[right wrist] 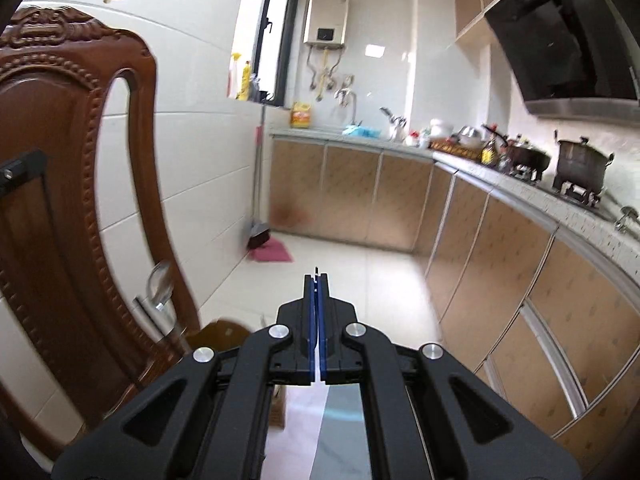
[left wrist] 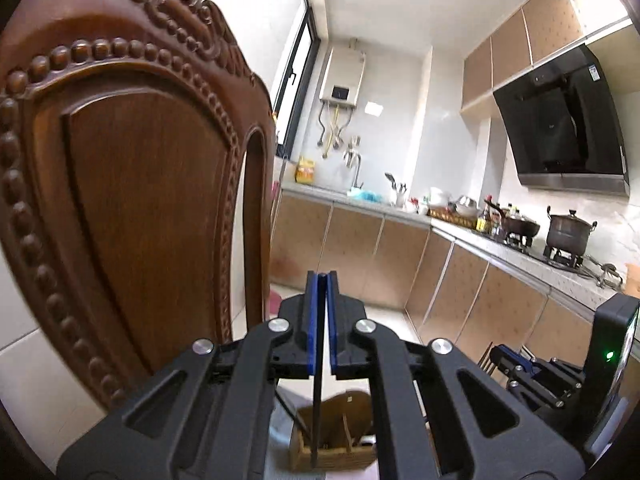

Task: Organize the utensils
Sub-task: 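Lift the chopstick with left tool and the fork with right tool, drop both into holder, then lower both open tools back to the remaining chopsticks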

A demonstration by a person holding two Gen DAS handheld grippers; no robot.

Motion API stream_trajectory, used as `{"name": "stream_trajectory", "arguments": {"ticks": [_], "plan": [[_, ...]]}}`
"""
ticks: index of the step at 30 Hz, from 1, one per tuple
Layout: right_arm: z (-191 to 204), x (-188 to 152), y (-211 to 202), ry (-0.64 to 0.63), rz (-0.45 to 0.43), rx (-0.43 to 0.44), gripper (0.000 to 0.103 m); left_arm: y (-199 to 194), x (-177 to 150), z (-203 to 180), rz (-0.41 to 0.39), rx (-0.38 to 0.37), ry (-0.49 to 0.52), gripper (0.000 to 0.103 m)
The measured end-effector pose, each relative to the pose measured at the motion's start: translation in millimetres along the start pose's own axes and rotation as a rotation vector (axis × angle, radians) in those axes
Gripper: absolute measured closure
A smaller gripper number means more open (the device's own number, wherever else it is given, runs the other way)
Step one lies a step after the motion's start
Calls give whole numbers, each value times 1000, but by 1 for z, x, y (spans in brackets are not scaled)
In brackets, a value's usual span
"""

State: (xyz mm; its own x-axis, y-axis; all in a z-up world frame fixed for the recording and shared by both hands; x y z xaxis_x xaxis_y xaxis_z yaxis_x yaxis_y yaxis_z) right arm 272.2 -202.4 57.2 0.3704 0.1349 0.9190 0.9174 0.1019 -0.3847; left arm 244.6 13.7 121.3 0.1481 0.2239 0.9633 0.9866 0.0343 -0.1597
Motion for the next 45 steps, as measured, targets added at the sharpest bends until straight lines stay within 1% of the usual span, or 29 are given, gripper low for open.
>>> {"name": "stream_trajectory", "arguments": {"ticks": [1, 5, 9, 10, 13, 15, 19, 22, 25, 26, 28, 29, 30, 33, 37, 39, 40, 41, 42, 43, 44, 45], "plan": [[1, 2, 7, -9, -5, -17, 101, 1, 0, 0, 3, -4, -1, 99], [9, -2, 31, -37, 19, -51, 101, 34, -12, -7, 32, -7, -7, 99], [16, -17, 54, -48, 48, -52, 101, 73, -38, -10, 78, 1, -27, 99], [18, -22, 59, -52, 53, -50, 101, 82, -49, -9, 89, -6, -37, 99], [23, -34, 75, -63, 75, -48, 101, 98, -73, -4, 116, -2, -51, 99], [27, -41, 83, -71, 88, -42, 101, 104, -91, 0, 144, -19, -65, 99], [33, -59, 97, -82, 121, -33, 101, 114, -118, 11, 204, -14, -91, 98], [35, -73, 109, -86, 161, -21, 101, 117, -131, 16, 234, -12, -86, 98], [37, -80, 111, -94, 173, -14, 100, 116, -139, 18, 255, -15, -63, 98], [37, -81, 112, -89, 192, -5, 98, 114, -140, 19, 259, -13, -57, 98], [35, -80, 108, -66, 205, 18, 80, 109, -143, 20, 272, -18, -46, 86], [34, -79, 105, -59, 204, 21, 76, 105, -144, 21, 274, -23, -48, 72], [33, -77, 100, -54, 198, 23, 71, 102, -143, 21, 274, -29, -50, 63], [28, -72, 81, -32, 182, 37, 64, 89, -145, 18, 287, -45, -27, 62], [14, -68, 43, 4, 159, 50, 53, 63, -153, 22, 293, -64, 16, 59], [4, -70, 21, 25, 152, 47, 51, 49, -167, 21, 317, -66, 79, 57], [-4, -76, 8, 43, 153, 45, 48, 47, -173, 18, 337, -64, 109, 57], [-9, -80, 2, 54, 159, 46, 47, 46, -186, 16, 379, -60, 152, 56], [-16, -90, -5, 79, 177, 46, 46, 47, -198, 15, 424, -63, 179, 56], [-22, -105, -9, 115, 213, 45, 44, 49, -209, 13, 470, -72, 198, 56], [-25, -116, -7, 132, 243, 46, 44, 54, -228, 11, 551, -81, 229, 56], [-26, -134, 0, 147, 300, 51, 44, 60, -243, 10, 617, -69, 259, 56]]}}
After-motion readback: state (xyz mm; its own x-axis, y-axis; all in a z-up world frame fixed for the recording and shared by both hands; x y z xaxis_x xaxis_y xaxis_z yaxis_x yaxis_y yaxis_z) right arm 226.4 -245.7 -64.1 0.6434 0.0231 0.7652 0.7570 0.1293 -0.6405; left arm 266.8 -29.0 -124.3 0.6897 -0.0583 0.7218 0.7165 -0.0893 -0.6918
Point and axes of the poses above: each gripper's, at about its wrist camera, not at the fingertips, and y roughly the way its jaws point, z to its left, x to its top, the point moved 3 cm from there along y, roughly the way its jaws point, and after that the axes turned 7 degrees about x, right-handed, at the moved point
